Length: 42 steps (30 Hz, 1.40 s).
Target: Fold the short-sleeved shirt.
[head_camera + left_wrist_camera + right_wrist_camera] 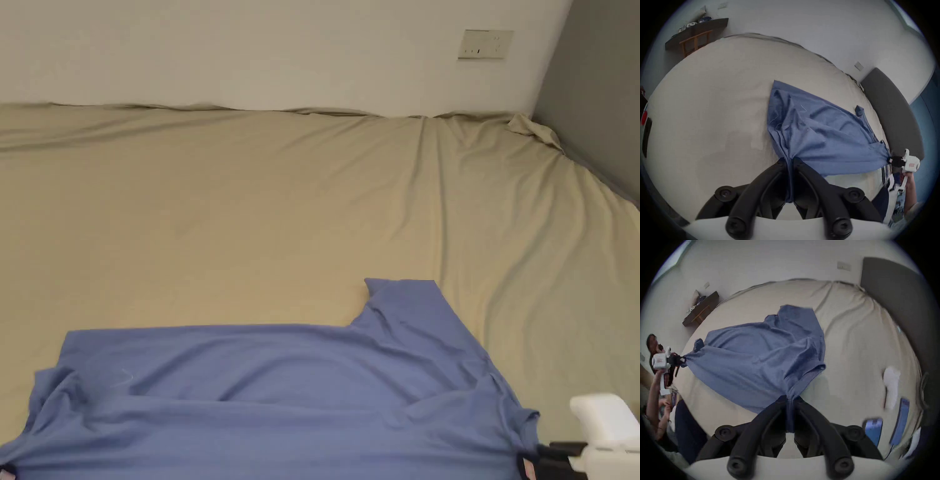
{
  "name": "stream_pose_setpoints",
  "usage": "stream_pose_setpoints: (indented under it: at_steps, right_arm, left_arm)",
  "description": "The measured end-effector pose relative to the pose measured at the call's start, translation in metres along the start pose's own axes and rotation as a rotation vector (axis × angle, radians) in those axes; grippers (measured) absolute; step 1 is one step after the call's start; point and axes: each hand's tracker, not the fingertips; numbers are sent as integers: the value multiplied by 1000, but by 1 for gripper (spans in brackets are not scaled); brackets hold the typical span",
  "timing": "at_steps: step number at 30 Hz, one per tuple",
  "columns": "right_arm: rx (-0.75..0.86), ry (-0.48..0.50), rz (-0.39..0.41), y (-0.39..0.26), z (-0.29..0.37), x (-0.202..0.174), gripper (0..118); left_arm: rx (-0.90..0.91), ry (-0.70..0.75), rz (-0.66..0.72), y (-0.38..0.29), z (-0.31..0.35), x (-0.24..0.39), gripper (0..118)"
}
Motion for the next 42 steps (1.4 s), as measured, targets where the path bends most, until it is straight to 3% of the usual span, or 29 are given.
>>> stream_pose_setpoints:
  at_steps: [5, 7, 11, 16, 17, 18, 19, 20, 21, 22, 24, 26, 27, 28, 29, 30, 31, 32, 33, 35, 36, 37, 40, 41, 42]
  right_arm:
    - [-152, -20, 19, -50, -1, -13, 7]
    - [-196, -8, -12, -63, -10, -13, 7]
    - [-221, -46, 17, -66, -32, -15, 7]
    - [-270, -57, 21, -67, -62, -12, 7]
    - [-274, -57, 13, -63, -59, -13, 9]
    - [-283, -50, 12, -59, -55, -13, 21]
    - [-289, -34, 33, -56, -48, -12, 49]
    - [-277, -28, 84, -51, -39, -13, 94]
    - [-224, -45, 133, -45, -25, -16, 118]
    - [-145, -48, 156, -37, -10, -20, 116]
    - [91, 1, 140, -23, 15, -28, 118]
    - [208, -2, 48, -6, 22, -38, 118]
    - [273, 8, 5, 8, 51, -52, 117]
    - [328, 11, -24, 16, 59, -62, 106]
    - [361, 2, -33, 20, 60, -69, 73]
    - [377, -14, -32, 25, 59, -80, 2]
    - [378, -19, -19, 22, 34, -76, 2]
    - [373, -28, -14, 23, 23, -80, 2]
    - [387, -55, -39, 23, 15, -85, 2]
    - [362, 71, -67, 25, 5, -90, 2]
    - [362, 87, -84, 26, 3, -92, 2]
    - [371, 72, -77, 26, 0, -95, 2]
    - [361, 61, -32, 28, -11, -87, 2]
    - [364, 60, -34, 29, -12, -83, 2]
    - [364, 68, -34, 30, -13, -77, 2]
  left_arm:
    - [-129, 43, -54, -43, 12, -5, 3]
    - [-176, 45, -51, -53, 7, -11, 3]
    - [-262, 75, -80, -60, -19, -18, 3]
    - [-270, 62, -20, -56, -30, -27, 3]
    - [-267, 67, -20, -57, -28, -24, 9]
    - [-253, 80, -28, -59, -23, -20, 45]
    - [-215, 109, -56, -58, -15, -13, 96]
    - [-169, 145, -92, -56, -3, -5, 118]
    - [-96, 119, -106, -53, 11, 2, 118]
    - [110, 87, -94, -44, 42, 9, 118]
    - [208, -17, -29, -41, 60, 26, 118]
    - [267, -47, -9, -37, 68, 43, 118]
    - [255, -49, -11, -35, 67, 51, 118]
    - [228, -42, -17, -25, 50, 39, 116]
    - [211, -22, -40, -22, 37, 37, 102]
    - [225, 33, -89, -22, 25, 42, 50]
    - [231, 108, -133, -21, 14, 47, 4]
    - [222, 167, -163, -21, 13, 69, 4]
    - [260, 331, -297, -13, 9, 73, 0]
    - [257, 282, -257, -7, -8, 73, 0]
    - [245, 240, -234, 4, -15, 75, 0]
    - [196, 80, -86, 5, -31, 80, 0]
    - [198, 216, -156, 42, -61, 69, 0]
    - [142, 197, -109, 49, -76, 63, 0]
    - [152, 251, -121, 59, -91, 57, 18]
